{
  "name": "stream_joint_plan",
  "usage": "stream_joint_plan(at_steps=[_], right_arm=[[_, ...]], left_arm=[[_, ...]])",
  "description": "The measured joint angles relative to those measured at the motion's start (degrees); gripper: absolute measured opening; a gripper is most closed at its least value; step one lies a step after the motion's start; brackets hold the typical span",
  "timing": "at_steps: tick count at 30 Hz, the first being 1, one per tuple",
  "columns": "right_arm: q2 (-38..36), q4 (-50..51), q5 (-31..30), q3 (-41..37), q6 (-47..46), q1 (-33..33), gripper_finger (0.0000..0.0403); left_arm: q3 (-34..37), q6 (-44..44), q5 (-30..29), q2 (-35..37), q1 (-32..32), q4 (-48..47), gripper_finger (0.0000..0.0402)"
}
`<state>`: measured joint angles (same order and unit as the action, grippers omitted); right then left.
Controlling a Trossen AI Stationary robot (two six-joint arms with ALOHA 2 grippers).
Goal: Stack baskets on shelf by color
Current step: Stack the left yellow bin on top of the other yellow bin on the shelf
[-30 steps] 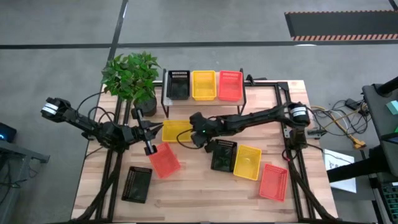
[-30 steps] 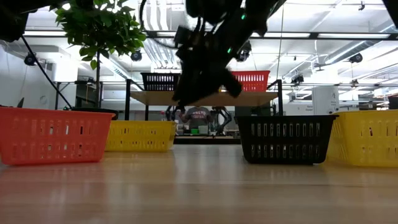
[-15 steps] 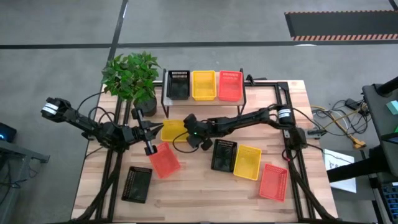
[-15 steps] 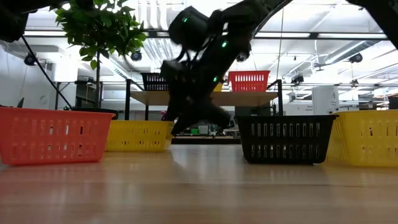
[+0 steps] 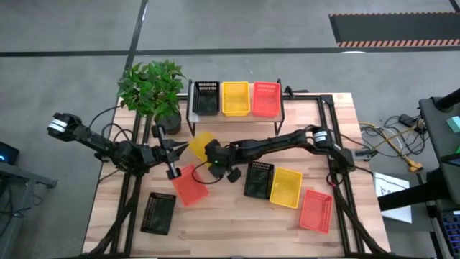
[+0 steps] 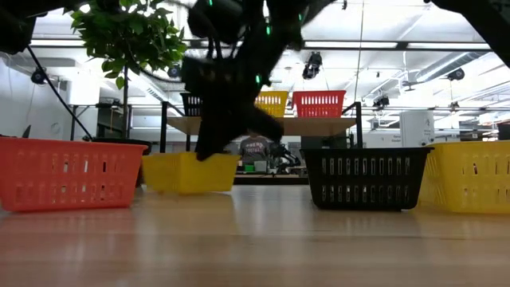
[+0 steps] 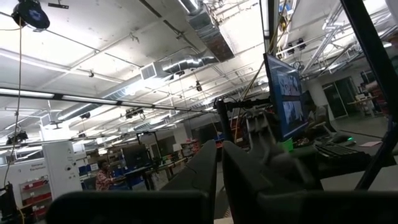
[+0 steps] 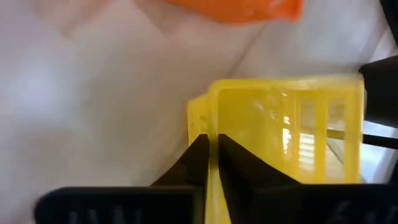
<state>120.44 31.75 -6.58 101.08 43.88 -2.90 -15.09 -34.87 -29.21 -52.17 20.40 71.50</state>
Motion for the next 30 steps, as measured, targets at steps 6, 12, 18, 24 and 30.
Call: stream_joint_plan(at_steps=[6, 12, 18, 24, 30], right_arm=[[0.0, 13.96, 0.11, 9.59, -14.52, -4.45, 0.0013], [0.0, 27.89, -0.89, 20.35, -31.62, -8.28, 0.0013], [-0.07, 41.19, -1.8, 31.74, -45.26, -11.09, 0.0013], [-4.3, 44.83, -5.15, 32.93, -48.69, -13.94, 0.0013], [-9.59, 44.91, -15.92, 33.31, -48.74, -14.33, 0.0013]], left_arm=[[0.0, -0.02, 0.0, 0.14, 0.0, 0.04, 0.001], [0.0, 0.0, 0.0, 0.13, -0.04, 0.02, 0.001], [0.0, 0.04, 0.0, -0.08, -0.02, 0.01, 0.001], [0.11, 0.07, 0.0, -0.19, -0.02, 0.01, 0.001], [0.13, 0.09, 0.0, -0.19, -0.02, 0.04, 0.001]])
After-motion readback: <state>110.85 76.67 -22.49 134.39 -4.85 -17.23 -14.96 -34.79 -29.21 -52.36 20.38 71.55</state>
